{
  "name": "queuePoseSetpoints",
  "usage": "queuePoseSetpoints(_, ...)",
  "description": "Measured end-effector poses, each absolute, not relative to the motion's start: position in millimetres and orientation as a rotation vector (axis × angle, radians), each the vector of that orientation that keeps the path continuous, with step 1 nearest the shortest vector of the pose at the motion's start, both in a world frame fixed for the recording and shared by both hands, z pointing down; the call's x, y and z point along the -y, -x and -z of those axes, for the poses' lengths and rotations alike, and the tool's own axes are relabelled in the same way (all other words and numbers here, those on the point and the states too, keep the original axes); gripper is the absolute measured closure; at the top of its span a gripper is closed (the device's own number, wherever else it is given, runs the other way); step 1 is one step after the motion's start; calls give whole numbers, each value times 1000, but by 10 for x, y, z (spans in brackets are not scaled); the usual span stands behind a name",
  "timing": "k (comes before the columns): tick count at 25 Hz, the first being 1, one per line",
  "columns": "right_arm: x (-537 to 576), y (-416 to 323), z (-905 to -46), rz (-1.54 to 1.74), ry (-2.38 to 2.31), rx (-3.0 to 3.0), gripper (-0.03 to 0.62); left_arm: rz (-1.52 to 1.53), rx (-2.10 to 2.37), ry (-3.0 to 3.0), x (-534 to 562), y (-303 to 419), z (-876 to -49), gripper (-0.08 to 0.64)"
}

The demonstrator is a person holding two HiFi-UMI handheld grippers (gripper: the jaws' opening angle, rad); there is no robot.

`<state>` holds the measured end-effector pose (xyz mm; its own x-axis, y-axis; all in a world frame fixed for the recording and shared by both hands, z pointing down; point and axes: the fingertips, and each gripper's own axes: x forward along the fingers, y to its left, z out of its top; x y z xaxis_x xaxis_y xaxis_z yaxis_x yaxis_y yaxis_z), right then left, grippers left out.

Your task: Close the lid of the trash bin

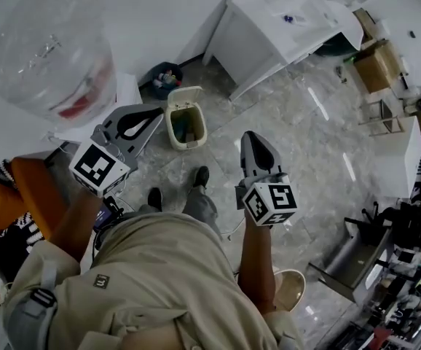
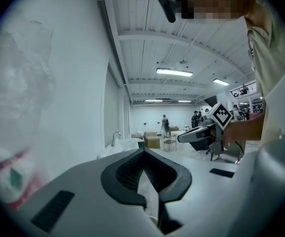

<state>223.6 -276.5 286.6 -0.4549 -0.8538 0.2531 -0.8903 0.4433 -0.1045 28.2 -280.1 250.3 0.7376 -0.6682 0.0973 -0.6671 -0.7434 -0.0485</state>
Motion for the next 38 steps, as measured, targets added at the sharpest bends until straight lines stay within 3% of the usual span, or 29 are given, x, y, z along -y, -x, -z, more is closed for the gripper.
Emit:
queuePoseSetpoints(21,4893,-1685,-3715,-420,-761,2638,566,242,-1884,2630,3720,14,-2766,545)
queuePoseSetpoints(38,5791,-1292,-5101,-481,-575,2451,565,365,-2194,2623,3809,246,-3550,545)
